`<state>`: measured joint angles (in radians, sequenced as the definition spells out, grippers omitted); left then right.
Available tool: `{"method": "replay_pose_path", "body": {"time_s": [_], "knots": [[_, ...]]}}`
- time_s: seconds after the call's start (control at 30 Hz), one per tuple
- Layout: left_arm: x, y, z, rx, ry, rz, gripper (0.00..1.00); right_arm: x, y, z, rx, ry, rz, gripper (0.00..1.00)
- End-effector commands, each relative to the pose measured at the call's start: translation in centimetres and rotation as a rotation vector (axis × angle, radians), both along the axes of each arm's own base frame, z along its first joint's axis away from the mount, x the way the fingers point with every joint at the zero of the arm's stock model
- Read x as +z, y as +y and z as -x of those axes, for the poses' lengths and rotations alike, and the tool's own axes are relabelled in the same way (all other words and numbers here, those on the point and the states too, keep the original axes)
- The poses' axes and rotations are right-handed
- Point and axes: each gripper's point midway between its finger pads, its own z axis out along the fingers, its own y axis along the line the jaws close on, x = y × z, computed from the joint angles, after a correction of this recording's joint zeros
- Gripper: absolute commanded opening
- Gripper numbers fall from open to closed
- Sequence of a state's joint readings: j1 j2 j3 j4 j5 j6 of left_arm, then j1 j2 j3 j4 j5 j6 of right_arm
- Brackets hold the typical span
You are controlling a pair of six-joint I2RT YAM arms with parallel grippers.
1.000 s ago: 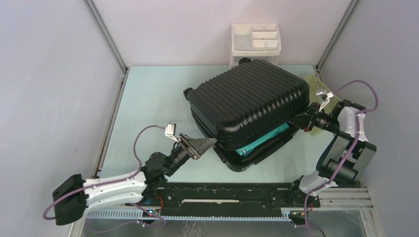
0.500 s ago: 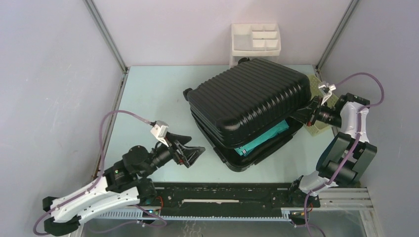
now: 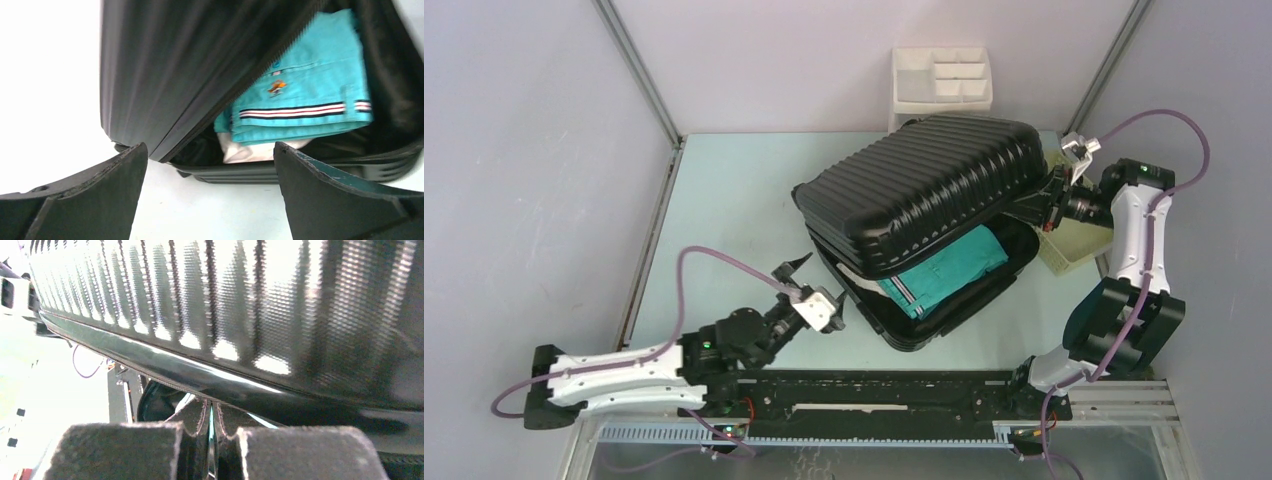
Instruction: Open, take out, and arrange the luggage
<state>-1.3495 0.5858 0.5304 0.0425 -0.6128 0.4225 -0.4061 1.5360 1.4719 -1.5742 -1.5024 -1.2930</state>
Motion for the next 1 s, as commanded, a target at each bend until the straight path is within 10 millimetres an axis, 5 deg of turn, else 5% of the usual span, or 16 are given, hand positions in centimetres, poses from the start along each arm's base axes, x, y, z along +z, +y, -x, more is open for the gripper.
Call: {"method": "replay_pose_path", "body": {"time_s": [0.0,0.27,0.4,0.7,0.83,0.97], "knots": [[3.1,0.5,-2.5,0.183,-0.198,0.075,1.00,4.9,2.0,0.0,0.049,-0.027,-0.166,0.07],[4.2,-0.1,-5.5,0.422,-0.236,0.135,0.92,5.1,3.3,-0.2,0.102,-0.001,-0.164,0.07],[4.6,-0.2,-6.7,0.490,-0.231,0.178,0.78,4.9,3.6,0.0,0.112,0.011,-0.158,0.07],[6.1,-0.3,-7.5,0.582,-0.238,0.238,0.03,2.3,3.5,1.1,0.110,0.043,-0.054,0.09],[6.9,0.5,-7.5,0.611,-0.222,0.263,0.00,-0.9,2.8,2.0,0.104,0.085,0.047,0.15],[7.9,1.6,-7.3,0.615,-0.196,0.291,0.00,-4.3,1.9,3.2,0.107,0.104,0.180,0.35]]}}
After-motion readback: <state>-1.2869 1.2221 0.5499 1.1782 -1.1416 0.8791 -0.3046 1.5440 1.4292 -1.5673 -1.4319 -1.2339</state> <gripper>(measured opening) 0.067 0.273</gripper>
